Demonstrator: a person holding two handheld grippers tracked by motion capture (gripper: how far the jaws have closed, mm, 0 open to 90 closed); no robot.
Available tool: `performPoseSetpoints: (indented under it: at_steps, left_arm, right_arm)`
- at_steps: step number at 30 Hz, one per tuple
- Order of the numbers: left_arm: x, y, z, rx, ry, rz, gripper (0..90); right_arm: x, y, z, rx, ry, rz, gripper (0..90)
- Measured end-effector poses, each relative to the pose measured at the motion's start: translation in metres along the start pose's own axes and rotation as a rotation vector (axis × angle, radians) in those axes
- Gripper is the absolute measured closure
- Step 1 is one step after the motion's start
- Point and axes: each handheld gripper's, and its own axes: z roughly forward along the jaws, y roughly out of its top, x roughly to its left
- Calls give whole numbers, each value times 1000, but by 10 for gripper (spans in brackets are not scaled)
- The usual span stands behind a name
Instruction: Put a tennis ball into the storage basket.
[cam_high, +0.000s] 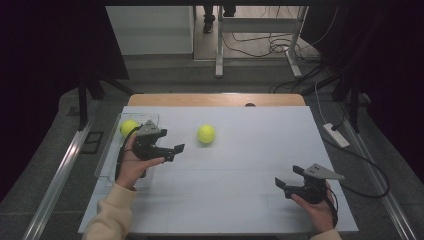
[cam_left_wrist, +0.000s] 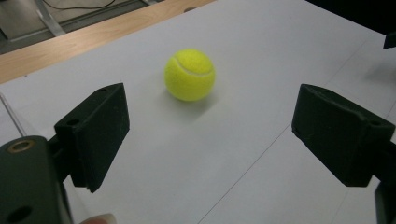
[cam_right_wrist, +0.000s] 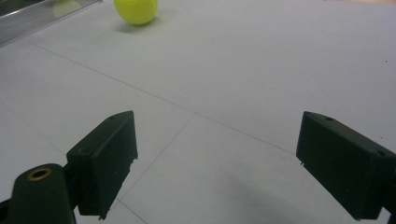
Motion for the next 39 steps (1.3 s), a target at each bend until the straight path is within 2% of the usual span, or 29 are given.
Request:
performPoseSetpoints:
  at_steps: [11,16,21,39]
  left_arm:
    - [-7,4,7,9,-20,21,126]
    - [-8,6,10,5,-35,13,126]
    - [-11,9,18,20,-45,23,128]
    - [-13,20,32,43,-47,32,133]
  right_arm:
    - [0,1,1,1,-1,2,125]
    - [0,1,0,-2,-1,1,125]
    - [0,1,0,-2,-3,-1,125]
    - [0,1,0,-5,0,-1,125]
